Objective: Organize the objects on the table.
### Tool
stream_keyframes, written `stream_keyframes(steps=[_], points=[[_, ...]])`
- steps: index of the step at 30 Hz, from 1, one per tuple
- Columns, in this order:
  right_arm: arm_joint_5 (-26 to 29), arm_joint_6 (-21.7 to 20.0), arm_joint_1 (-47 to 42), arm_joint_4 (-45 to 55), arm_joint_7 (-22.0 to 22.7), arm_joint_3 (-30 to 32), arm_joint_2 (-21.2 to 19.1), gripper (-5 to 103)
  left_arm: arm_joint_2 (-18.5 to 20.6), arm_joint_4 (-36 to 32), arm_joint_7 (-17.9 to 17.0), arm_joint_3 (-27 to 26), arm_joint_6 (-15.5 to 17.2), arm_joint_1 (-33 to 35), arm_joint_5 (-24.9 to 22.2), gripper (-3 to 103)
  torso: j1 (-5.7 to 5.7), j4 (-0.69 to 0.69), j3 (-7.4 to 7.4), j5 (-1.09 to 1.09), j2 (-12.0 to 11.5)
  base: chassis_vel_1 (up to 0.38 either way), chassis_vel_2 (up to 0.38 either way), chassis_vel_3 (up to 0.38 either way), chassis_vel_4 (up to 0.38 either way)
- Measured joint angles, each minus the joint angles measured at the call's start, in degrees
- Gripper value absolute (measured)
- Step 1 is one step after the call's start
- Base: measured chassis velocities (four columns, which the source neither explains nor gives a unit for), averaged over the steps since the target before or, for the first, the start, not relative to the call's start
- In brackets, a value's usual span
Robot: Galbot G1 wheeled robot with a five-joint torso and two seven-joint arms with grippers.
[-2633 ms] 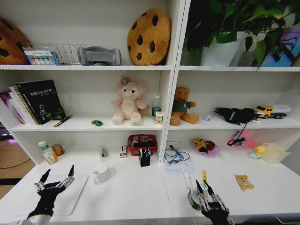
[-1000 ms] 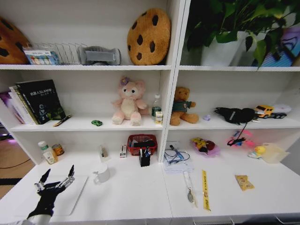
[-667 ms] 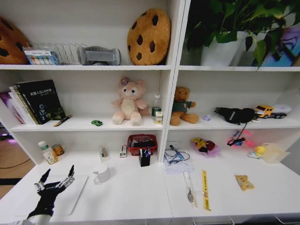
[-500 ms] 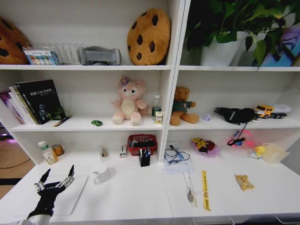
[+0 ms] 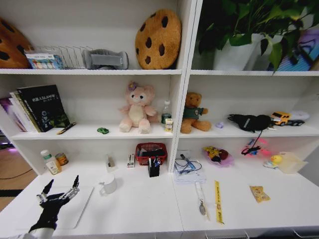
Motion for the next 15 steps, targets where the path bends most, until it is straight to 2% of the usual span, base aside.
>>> stream_keyframes(steps=[9,12,15], points=[[0.3,0.04,-8.29,17.68,1.74,1.62,-0.84,100,0.0,0.0,0.0,0.0,0.0,0.0,0.0,100,0.0,0.03,0.01,0.0,0.0,0.0,0.0,0.0,0.0],[2.46,-1.99,-9.68,25.16,1.53,2.93,-1.0,100,0.0,0.0,0.0,0.0,0.0,0.0,0.0,100,0.0,0.01,0.01,0.0,0.0,0.0,0.0,0.0,0.0],[3.44,-3.23,-9.7,27.64,1.24,3.49,-1.05,100,0.0,0.0,0.0,0.0,0.0,0.0,0.0,100,0.0,0.02,0.01,0.0,-0.01,0.0,0.0,0.0,0.0]])
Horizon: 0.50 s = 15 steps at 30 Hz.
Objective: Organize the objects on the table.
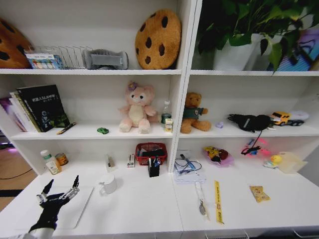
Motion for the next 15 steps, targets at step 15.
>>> stream_keyframes(steps=[15], points=[[13.47,-10.04,8.51,10.34,-5.51,6.1,-3.08,100,0.0,0.0,0.0,0.0,0.0,0.0,0.0,100,0.0,0.0,0.0,0.01,-0.01,0.0,0.0,0.0,0.0]])
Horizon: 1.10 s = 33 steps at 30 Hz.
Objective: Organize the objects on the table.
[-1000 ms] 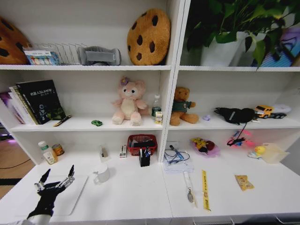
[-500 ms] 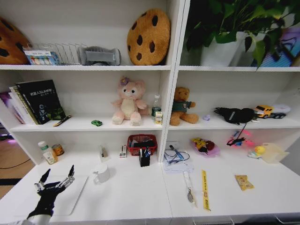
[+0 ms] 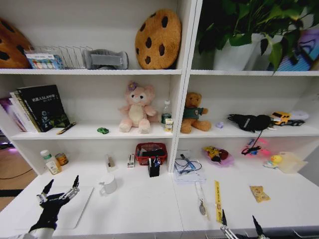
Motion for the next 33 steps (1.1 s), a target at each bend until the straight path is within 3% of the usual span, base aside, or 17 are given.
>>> stream_keyframes(steps=[17,23,29,31,33], points=[[9.76,-9.26,8.43,0.18,-1.17,6.31,-1.87,100,0.0,0.0,0.0,0.0,0.0,0.0,0.0,100,0.0,-0.02,0.0,-0.02,0.0,-0.017,-0.03,0.03,0.027],[16.23,-16.34,13.62,-1.03,-1.43,9.79,-3.94,100,0.0,0.0,0.0,0.0,0.0,0.0,0.0,100,0.0,0.0,0.0,-0.02,0.0,-0.161,-0.171,0.171,0.172],[18.13,-18.43,15.57,-1.71,-1.44,10.02,-4.99,100,0.0,0.0,0.01,0.0,0.0,0.0,0.0,100,0.0,-0.01,0.0,-0.01,0.0,-0.185,-0.21,0.175,0.176],[19.12,-20.45,16.33,-1.85,-1.39,10.07,-5.56,100,0.0,-0.02,0.02,0.0,0.0,0.0,0.0,100,0.01,0.0,0.01,0.09,0.0,-0.069,-0.112,0.058,0.045],[21.77,-25.1,17.11,-1.64,-1.18,10.74,-6.96,100,0.0,-0.01,0.02,0.0,0.0,0.0,0.0,100,0.0,-0.01,0.0,-0.06,0.01,-0.015,-0.02,0.029,0.022]])
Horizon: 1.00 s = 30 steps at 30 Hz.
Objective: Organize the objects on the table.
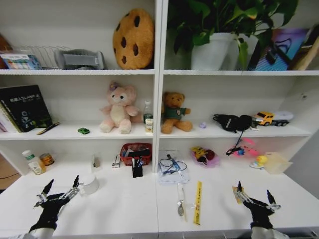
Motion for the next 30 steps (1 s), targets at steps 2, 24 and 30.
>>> stream_keyframes(steps=[2,24,30], points=[[0.63,-1.51,0.3,0.05,0.15,0.12,-0.43,100,0.0,0.0,0.0,0.0,0.0,0.0,0.0,100,0.0,-0.01,0.0,0.03,0.0,0.0,0.0,0.0,0.0],[6.62,-20.36,13.81,-13.94,2.98,-4.73,-12.66,100,0.0,0.01,-0.02,0.0,0.0,0.0,0.0,100,0.0,0.0,0.0,0.06,0.0,0.013,0.01,-0.012,-0.005],[6.57,-20.65,16.22,-16.76,3.38,-7.44,-12.5,88,0.0,0.0,-0.02,0.0,0.0,0.0,0.0,100,0.0,0.01,0.0,0.05,0.0,0.0,0.0,0.0,0.0]])
